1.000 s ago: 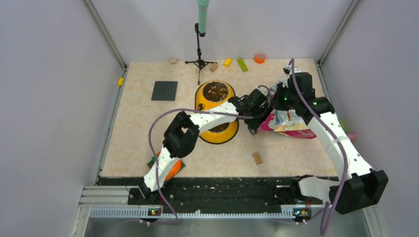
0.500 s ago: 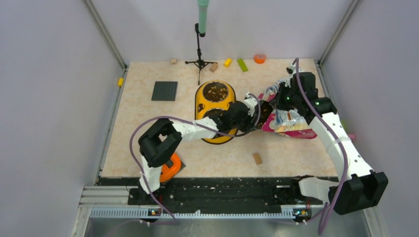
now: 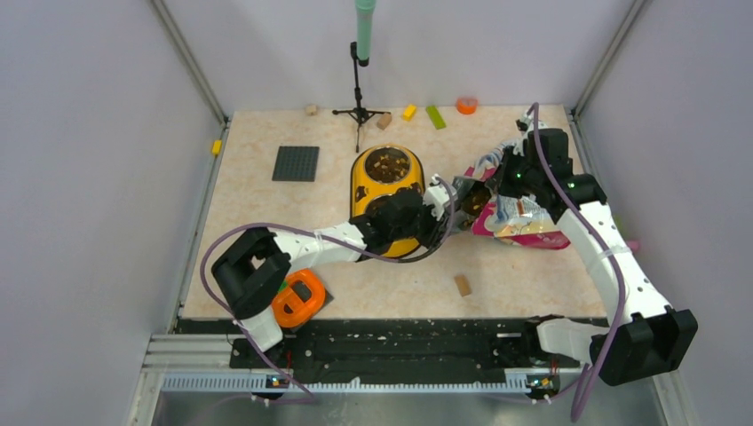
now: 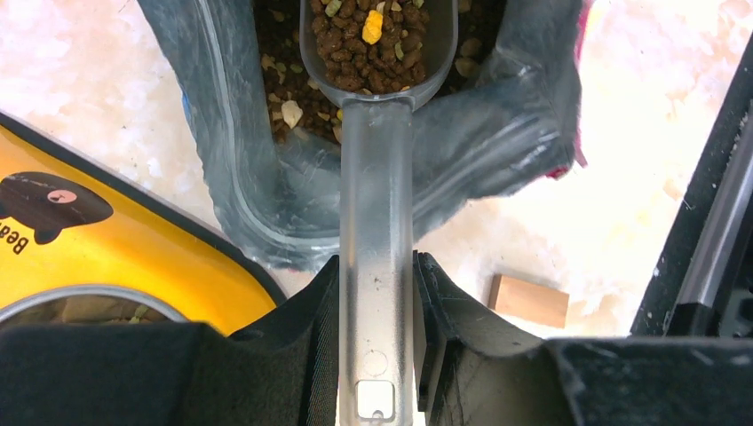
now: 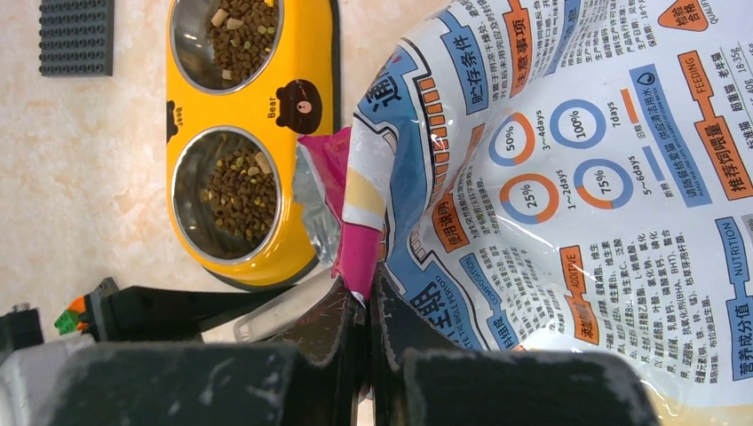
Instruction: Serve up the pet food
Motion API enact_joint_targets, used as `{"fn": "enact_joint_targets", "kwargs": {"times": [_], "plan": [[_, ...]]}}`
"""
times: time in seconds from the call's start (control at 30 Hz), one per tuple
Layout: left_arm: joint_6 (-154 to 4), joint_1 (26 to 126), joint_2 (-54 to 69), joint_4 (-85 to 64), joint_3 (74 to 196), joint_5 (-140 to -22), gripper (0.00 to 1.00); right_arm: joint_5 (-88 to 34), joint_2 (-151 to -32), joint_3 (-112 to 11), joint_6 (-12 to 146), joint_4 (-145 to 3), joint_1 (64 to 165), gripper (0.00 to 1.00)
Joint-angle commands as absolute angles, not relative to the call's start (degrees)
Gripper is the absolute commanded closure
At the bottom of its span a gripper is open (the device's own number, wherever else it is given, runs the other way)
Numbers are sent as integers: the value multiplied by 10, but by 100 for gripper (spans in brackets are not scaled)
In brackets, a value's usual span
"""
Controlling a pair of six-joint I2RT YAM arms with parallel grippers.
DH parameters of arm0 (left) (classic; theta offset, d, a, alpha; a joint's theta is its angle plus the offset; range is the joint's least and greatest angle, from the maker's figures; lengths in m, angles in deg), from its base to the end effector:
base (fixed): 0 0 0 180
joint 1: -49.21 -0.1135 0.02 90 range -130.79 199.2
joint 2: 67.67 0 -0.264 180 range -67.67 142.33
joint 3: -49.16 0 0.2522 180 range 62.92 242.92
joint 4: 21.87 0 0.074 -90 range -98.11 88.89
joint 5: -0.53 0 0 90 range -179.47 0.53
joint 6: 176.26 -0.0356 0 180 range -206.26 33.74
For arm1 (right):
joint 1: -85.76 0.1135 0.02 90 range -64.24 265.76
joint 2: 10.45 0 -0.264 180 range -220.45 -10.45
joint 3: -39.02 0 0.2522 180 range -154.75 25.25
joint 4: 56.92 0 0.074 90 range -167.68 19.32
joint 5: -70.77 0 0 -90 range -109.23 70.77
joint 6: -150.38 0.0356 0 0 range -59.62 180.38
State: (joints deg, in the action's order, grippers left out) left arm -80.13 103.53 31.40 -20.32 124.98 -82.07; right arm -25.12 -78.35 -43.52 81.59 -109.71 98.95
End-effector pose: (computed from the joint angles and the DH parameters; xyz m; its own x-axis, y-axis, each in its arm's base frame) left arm 0.2252 -0.3215 0.2288 -0.3365 0.2871 -0.8968 0.8426 0.5170 -0.1507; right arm 0.2433 0.0608 0.3543 -0.6712 0.2123 -0.7102 -0.0673 0.9367 0.3436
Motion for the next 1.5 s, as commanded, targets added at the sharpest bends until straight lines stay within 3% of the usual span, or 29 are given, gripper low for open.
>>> {"fn": "enact_joint_targets", "kwargs": {"times": [0.0, 0.63, 1.13, 1.47], "plan": [[-829, 1034, 257, -242, 1222, -802, 100, -290, -759, -484, 840, -1028, 990, 100], [-857, 1034, 145, -226, 1118, -807, 100, -258, -727, -483, 864, -1044, 989, 100], [-899, 1034, 48, -108, 1089, -829, 100, -258, -723, -494, 871, -1043, 989, 100], [-884, 1034, -35, -19, 1083, -927, 100, -266, -732, -498, 869, -1031, 989, 100]]}}
